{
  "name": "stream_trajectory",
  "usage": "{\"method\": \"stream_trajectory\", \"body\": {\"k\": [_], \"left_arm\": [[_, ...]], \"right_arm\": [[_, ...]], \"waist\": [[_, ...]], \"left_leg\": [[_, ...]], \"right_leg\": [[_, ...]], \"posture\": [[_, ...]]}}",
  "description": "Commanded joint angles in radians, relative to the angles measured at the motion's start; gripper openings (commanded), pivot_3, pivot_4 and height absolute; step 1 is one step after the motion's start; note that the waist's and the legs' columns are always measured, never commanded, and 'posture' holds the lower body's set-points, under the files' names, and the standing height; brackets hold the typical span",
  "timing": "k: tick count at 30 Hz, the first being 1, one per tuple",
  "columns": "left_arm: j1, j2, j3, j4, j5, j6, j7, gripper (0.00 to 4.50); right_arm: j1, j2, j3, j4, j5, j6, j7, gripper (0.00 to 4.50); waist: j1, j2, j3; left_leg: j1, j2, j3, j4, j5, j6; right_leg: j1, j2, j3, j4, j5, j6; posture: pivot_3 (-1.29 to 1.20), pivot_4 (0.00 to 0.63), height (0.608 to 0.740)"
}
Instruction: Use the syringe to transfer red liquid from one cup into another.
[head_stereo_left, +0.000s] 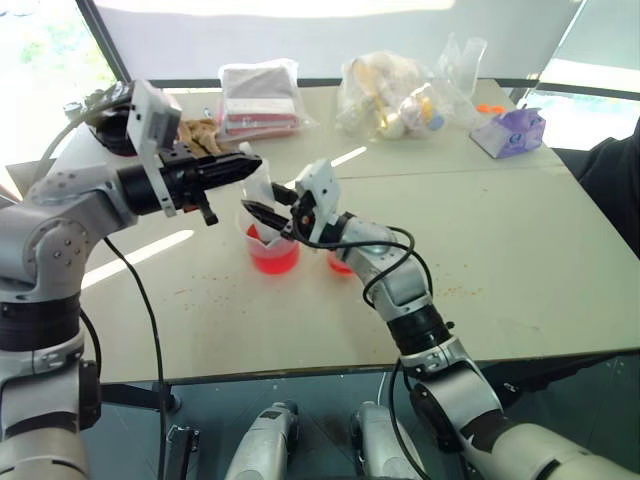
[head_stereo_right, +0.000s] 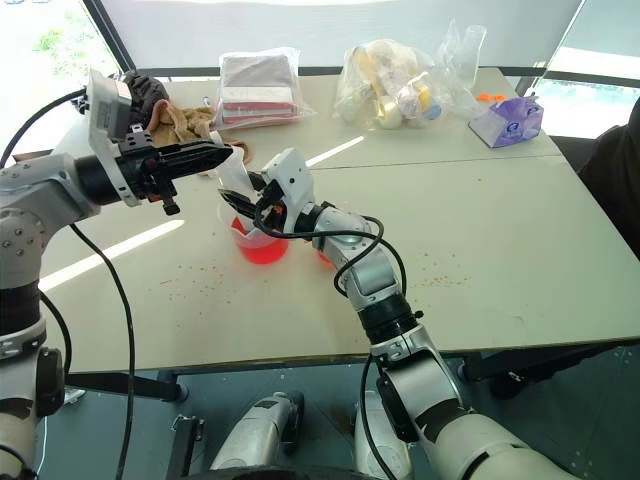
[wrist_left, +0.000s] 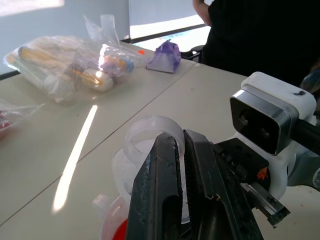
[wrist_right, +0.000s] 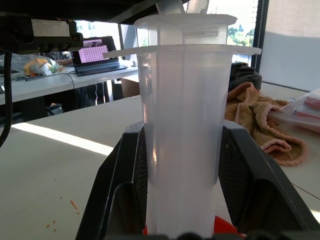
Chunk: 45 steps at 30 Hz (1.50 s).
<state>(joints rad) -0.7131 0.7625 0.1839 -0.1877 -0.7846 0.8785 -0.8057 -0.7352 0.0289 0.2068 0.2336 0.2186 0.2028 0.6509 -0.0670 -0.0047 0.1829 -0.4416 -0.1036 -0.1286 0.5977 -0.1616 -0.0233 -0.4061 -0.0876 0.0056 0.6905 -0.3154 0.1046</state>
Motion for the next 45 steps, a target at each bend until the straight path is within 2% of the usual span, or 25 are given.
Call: {"method": "stream_trajectory", "body": {"k": [1,21,45], "left_arm": [[-0.042,-0.008,0.012,-0.011,-0.014,-0.003,0.004,0.03],[-0.153,-0.006,0.049,0.05,-0.009,-0.026,0.021,0.03],[-0.176,-0.005,0.042,0.044,-0.004,-0.03,0.012,0.03]], "right_arm": [[-0.001,0.031,0.026,-0.064,0.008,-0.007,0.006,1.38],[0.016,0.036,0.026,-0.082,0.014,0.037,0.017,1.38],[0.031,0.043,0.036,-0.068,0.006,0.039,0.017,1.38]], "waist": [[0.0,0.0,0.0],[0.0,0.0,0.0],[0.0,0.0,0.0]], "left_leg": [[0.0,0.0,0.0,0.0,0.0,0.0],[0.0,0.0,0.0,0.0,0.0,0.0],[0.0,0.0,0.0,0.0,0.0,0.0]], "right_leg": [[0.0,0.0,0.0,0.0,0.0,0.0],[0.0,0.0,0.0,0.0,0.0,0.0],[0.0,0.0,0.0,0.0,0.0,0.0]], "posture": [[0.0,0.15,0.736],[0.0,0.15,0.736],[0.0,0.15,0.736]]}}
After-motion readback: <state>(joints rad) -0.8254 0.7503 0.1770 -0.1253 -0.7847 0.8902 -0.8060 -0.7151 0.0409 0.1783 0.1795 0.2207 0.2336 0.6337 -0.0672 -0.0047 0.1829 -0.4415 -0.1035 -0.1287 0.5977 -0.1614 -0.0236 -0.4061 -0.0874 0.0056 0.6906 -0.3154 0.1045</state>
